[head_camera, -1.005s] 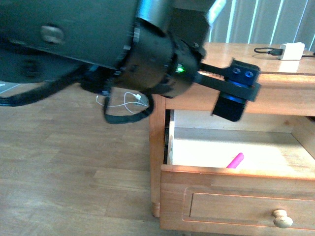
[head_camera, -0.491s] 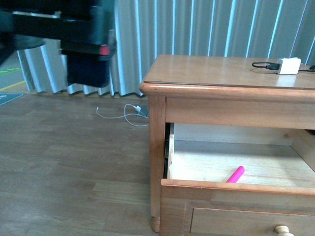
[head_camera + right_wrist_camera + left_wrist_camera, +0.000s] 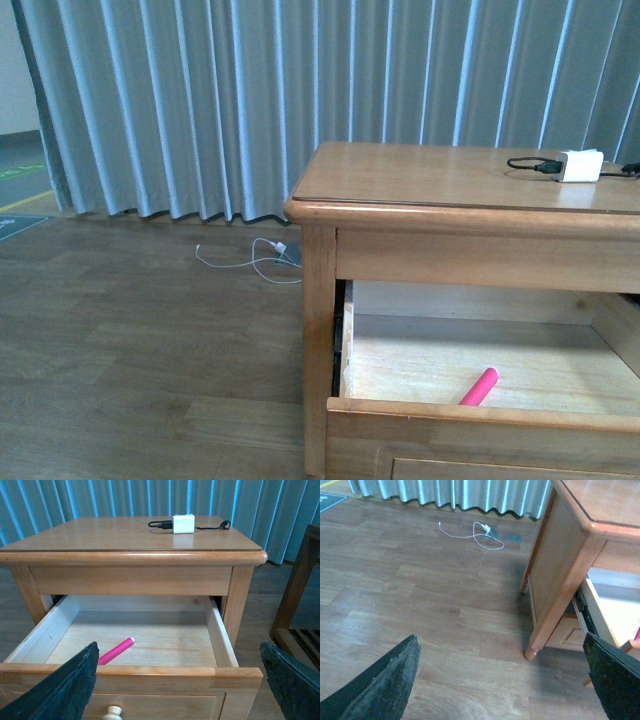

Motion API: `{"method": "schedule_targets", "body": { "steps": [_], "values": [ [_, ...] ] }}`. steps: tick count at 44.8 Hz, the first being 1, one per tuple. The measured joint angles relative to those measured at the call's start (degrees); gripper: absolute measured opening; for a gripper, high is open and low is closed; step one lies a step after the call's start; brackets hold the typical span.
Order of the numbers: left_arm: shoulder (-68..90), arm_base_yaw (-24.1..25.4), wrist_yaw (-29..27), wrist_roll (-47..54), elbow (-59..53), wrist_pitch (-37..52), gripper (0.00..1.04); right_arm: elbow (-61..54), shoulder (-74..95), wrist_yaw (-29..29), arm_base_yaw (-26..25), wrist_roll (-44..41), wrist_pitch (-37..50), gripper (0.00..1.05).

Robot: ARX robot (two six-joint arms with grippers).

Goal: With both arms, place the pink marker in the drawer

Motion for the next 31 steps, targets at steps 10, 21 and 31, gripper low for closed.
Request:
{"method": "schedule_targets", "body": {
  "steps": [10,21,31],
  "values": [
    [-0.61,0.24,0.15,-1.14,-0.07,0.00,0.99,0.00,-0.02,0.00,0.00,-0.02,0.00,0.96],
    [-6.01,5.46,7.15,6.10,-7.23,11.78,0.63,0.00,-0.02,0.00,0.00,-0.02,0.00,0.96],
    [-10.21,10.12,11.76,7.48,-10.64,11.15,0.24,0.00,-0.02,-0.02,0.00,-0.02,0.00,0.96]
  ]
}}
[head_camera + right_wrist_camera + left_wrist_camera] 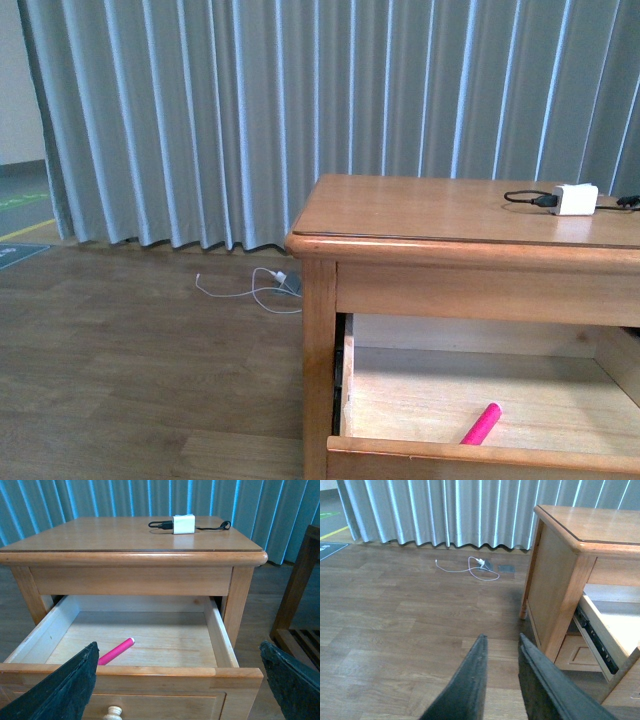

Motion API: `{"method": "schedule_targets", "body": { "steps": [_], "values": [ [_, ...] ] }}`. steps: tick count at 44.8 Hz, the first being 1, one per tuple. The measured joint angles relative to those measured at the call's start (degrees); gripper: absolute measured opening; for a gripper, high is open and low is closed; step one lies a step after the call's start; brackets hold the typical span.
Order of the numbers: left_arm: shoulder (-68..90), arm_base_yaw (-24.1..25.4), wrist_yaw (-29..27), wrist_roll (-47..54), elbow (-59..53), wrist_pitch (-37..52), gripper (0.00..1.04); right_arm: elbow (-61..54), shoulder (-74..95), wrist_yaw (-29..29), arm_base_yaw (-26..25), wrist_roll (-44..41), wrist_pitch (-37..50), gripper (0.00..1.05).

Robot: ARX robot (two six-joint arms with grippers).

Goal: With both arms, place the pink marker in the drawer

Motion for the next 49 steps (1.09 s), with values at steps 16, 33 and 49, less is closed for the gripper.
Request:
{"method": "schedule_targets", "body": {
  "steps": [16,33,49],
  "values": [
    [-5.84,7.91,7.56,0.44,-3.17,-2.69,0.04,0.00,0.00,0.02,0.00,0.00,0.00,0.96],
    [-16.81,7.93,7.61,0.46,-4.66,-11.13,0.04,-0.07,0.00,0.02,0.00,0.00,-0.02,0.96],
    [-16.83,7.93,7.61,0.44,-4.66,-11.13,0.32,1.55,0.37,7.69,2.58,-1.14,-8.37,0.96]
  ]
}}
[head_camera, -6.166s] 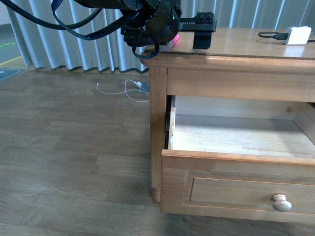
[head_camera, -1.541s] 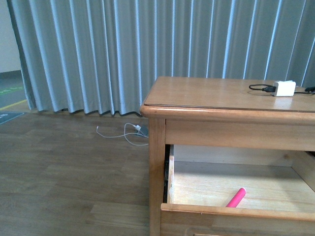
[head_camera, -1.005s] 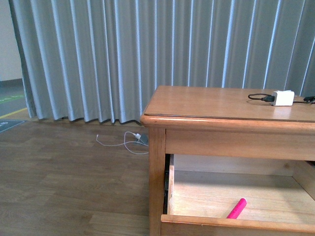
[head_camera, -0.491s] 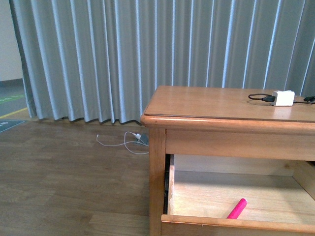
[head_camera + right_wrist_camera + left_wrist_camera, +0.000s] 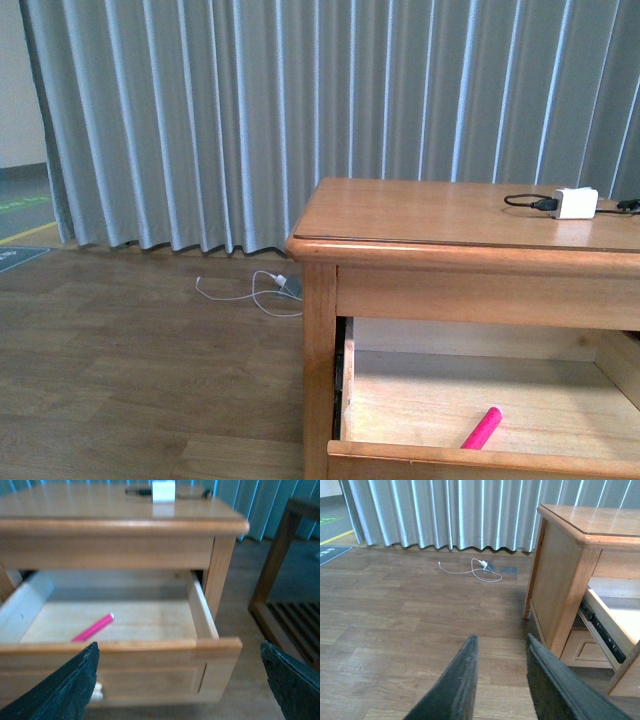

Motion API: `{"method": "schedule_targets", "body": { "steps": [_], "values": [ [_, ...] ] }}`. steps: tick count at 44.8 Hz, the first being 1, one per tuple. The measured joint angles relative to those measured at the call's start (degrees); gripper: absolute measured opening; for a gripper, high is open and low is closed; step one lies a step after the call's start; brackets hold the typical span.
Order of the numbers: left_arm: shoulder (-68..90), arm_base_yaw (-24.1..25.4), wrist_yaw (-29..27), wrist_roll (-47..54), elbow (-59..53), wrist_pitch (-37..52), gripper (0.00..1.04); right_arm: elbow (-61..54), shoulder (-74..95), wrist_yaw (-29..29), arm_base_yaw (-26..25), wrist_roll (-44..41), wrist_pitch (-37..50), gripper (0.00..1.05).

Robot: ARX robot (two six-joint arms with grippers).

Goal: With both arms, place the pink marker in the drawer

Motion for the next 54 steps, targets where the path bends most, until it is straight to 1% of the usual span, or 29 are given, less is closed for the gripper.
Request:
{"method": "schedule_targets", "body": {
  "steps": [3,5,9,14,17,18,20,23,30,37,41,45,54],
  "values": [
    [0.00,0.00,0.00,0.00,0.00,0.00,0.43,0.44,0.87,0.26,1.05,0.07,-4.50,0.96],
    [0.00,0.00,0.00,0.00,0.00,0.00,0.52,0.79,2.32,-0.63,1.75,0.55,-7.39,0.96],
    [0.00,0.00,0.00,0.00,0.00,0.00,0.66,2.16,5.70,-2.62,2.32,2.21,-10.01,0.96],
    [0.00,0.00,0.00,0.00,0.00,0.00,0.82,4.68,11.78,-4.85,2.25,2.62,-9.27,0.96],
    [0.00,0.00,0.00,0.00,0.00,0.00,0.98,7.65,19.93,-6.67,1.86,2.47,-6.71,0.96],
    [0.00,0.00,0.00,0.13,0.00,0.00,1.00,8.85,23.08,-7.39,1.75,2.25,-6.19,0.96],
    [0.00,0.00,0.00,0.13,0.00,0.00,0.98,11.30,29.70,-9.03,1.40,2.19,-5.38,0.96],
    [0.00,0.00,0.00,0.13,0.00,0.00,0.99,14.67,38.73,-11.08,0.70,2.56,-4.22,0.96],
    [0.00,0.00,0.00,0.13,0.00,0.00,0.99,19.82,52.00,-11.43,-0.59,3.78,-1.55,0.96],
    [0.00,0.00,0.00,0.13,0.00,0.00,0.99,23.85,60.59,-10.01,-0.48,3.93,0.15,0.96],
    [0.00,0.00,0.00,0.13,0.00,0.00,0.99,25.53,63.98,-8.26,0.20,4.17,1.68,0.96],
    [0.00,0.00,0.00,0.13,0.00,0.00,0.99,27.54,67.89,-6.60,1.20,4.39,4.59,0.96],
    [0.00,0.00,0.00,0.13,0.00,0.00,0.99,32.06,74.29,-5.68,2.40,5.84,10.97,0.96]
  ]
}}
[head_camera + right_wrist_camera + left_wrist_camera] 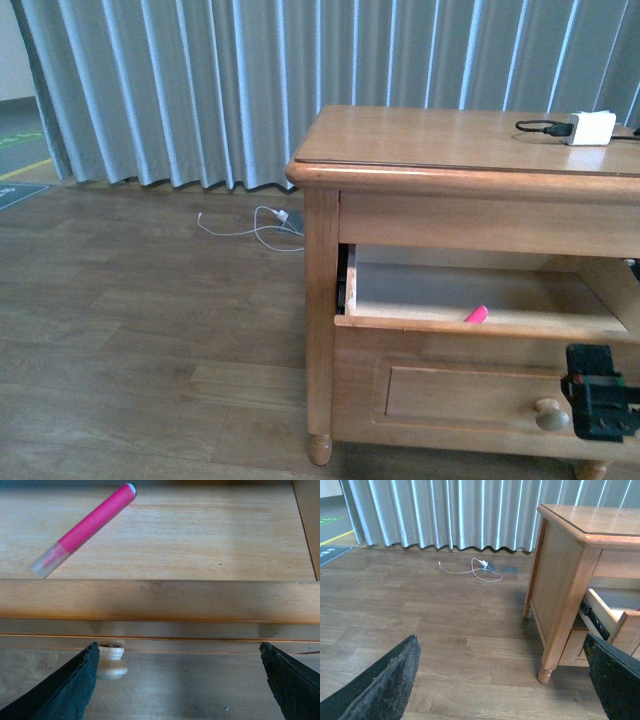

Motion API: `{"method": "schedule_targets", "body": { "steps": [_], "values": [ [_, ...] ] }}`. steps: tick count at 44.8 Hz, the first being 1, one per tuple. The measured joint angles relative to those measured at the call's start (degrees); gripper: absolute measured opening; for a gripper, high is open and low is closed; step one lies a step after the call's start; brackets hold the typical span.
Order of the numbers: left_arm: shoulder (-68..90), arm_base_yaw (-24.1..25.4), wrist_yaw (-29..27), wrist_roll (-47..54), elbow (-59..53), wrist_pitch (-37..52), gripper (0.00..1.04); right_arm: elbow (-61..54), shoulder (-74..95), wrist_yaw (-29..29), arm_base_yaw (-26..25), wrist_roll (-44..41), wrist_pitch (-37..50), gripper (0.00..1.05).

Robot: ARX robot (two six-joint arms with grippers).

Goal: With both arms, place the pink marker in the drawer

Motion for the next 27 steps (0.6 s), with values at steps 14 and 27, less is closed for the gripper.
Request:
{"method": "schedule_targets", "body": {
  "steps": [14,27],
  "values": [
    [0.00,0.00,0.00,0.00,0.00,0.00,0.99,9.79,13.68,1.22,0.15,2.86,12.04,0.96],
    [0.00,0.00,0.00,0.00,0.00,0.00,0.99,15.45,22.58,2.73,0.42,4.57,22.34,0.96]
  ]
}}
